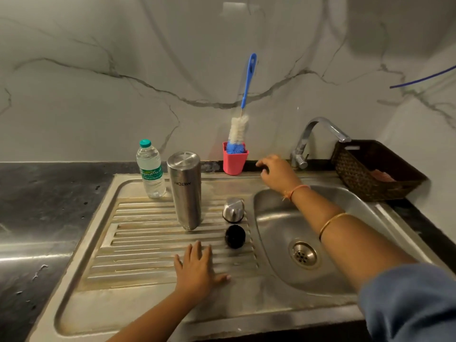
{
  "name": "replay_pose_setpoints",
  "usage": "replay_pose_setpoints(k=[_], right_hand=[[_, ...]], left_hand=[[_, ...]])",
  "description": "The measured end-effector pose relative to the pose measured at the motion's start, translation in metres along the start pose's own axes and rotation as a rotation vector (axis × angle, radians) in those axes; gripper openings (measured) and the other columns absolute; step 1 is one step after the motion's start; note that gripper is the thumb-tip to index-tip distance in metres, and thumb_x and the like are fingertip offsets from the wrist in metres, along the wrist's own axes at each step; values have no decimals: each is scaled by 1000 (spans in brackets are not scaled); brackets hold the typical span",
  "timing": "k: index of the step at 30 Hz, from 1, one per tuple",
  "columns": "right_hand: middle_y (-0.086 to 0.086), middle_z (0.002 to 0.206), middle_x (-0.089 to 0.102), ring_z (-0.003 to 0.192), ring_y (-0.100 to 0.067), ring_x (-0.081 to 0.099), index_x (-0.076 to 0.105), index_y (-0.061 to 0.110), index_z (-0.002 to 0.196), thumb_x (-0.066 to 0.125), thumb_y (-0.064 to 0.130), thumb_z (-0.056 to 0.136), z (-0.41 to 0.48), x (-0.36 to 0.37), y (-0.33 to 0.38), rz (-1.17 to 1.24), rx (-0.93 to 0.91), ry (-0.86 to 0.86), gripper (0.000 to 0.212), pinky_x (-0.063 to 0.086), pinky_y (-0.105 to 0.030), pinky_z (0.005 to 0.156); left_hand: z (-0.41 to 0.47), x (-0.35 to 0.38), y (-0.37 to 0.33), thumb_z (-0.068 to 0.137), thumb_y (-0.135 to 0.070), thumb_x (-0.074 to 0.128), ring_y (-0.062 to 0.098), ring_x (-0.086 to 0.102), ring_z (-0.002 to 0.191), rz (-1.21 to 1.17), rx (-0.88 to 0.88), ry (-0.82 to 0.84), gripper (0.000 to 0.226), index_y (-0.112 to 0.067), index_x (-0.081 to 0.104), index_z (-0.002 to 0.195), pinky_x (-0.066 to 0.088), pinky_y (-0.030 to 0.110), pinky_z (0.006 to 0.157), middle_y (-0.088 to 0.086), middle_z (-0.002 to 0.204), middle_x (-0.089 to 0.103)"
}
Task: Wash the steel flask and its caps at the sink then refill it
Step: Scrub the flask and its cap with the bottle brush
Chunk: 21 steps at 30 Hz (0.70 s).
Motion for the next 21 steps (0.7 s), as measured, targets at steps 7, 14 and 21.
replay_pose_setpoints(k=[7, 14, 21], right_hand=[[-14, 128, 49, 116, -33, 45, 46, 8, 130, 53, 3, 86, 84, -34, -16, -407, -243, -5, 45, 44, -40, 94], [-14, 130, 47, 121, -32, 43, 50, 7, 125, 45, 5, 90, 153, -44, 15, -846, -577, -155, 35, 40, -42, 94], [-8, 119, 54, 109, -30, 51, 54, 13, 113, 42, 6, 92, 195, -47, 37, -1073, -744, -248, 25, 41, -38, 82]], left_hand=[[11, 2, -2, 33, -103, 15, 28, 2, 146, -17, -98, -10, 136, -33, 24, 149, 6, 56, 114, -1, 161, 3], [15, 6, -1, 20, -100, 8, 26, -3, 147, -69, -143, 60, 148, -32, 17, 152, 5, 57, 114, -2, 160, -8], [13, 11, 0, 52, -90, 39, 22, -14, 145, -162, -152, 106, 122, -27, 9, 152, -9, 58, 112, -10, 144, -25]])
Point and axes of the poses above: each hand's wrist, its own z-axis towards the middle knuckle, its own x-axis out of the palm, y = z × x, the point moved 7 cm from there along z, towards the middle knuckle
